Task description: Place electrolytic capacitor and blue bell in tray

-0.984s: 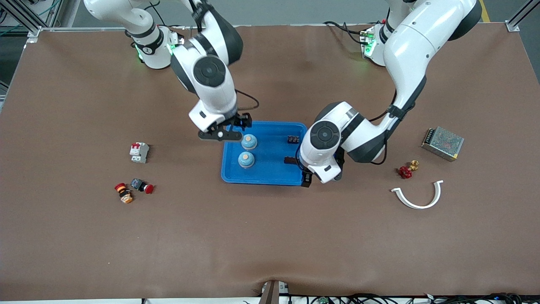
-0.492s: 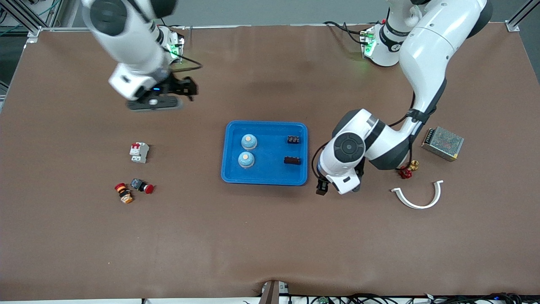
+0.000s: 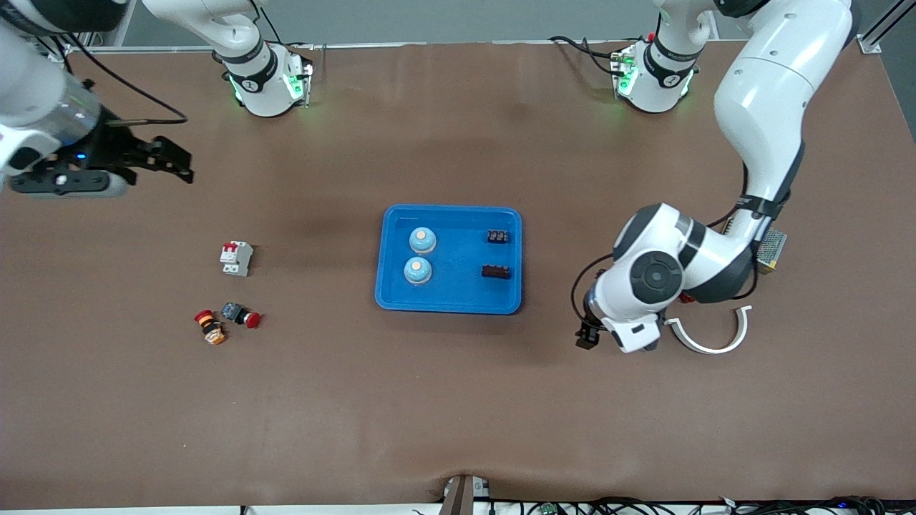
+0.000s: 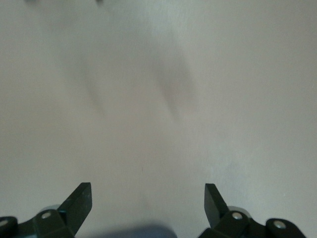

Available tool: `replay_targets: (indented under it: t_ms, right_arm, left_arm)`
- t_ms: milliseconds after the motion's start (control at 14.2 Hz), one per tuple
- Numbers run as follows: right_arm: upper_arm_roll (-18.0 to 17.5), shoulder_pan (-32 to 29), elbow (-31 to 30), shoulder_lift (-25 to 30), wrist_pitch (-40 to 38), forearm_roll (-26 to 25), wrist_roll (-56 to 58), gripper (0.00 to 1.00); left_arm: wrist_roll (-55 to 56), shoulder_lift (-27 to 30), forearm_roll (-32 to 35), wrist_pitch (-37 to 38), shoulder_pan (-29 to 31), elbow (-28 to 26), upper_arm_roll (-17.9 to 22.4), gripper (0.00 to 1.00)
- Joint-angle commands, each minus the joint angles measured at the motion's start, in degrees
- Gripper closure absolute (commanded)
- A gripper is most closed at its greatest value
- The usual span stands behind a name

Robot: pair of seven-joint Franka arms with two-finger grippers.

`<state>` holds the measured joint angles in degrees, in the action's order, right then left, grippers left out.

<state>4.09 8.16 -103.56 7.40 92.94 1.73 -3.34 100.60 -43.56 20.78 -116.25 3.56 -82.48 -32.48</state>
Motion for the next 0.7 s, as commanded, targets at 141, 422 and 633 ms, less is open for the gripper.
replay_targets:
  t_ms: [141,422,633]
  right_arm:
    - [-1.3,-5.7,2.8,-0.7,1.1,0.1,3.0,0.0]
    - [-1.3,-7.5,2.8,-1.3,5.8,0.1,0.4,0.0]
    - [-1.3,-9.0,2.9,-1.3,7.5,0.1,-0.1,0.0]
  left_arm:
    - [-10.7,1.2,-0.3,1.1,4.2,-0.1,-0.3,0.0]
    - [-25.3,3.1,-0.1,3.5,8.2,-0.7,-0.1,0.0]
    - [-42.1,3.8,0.1,3.8,11.6,-0.6,-0.2,0.0]
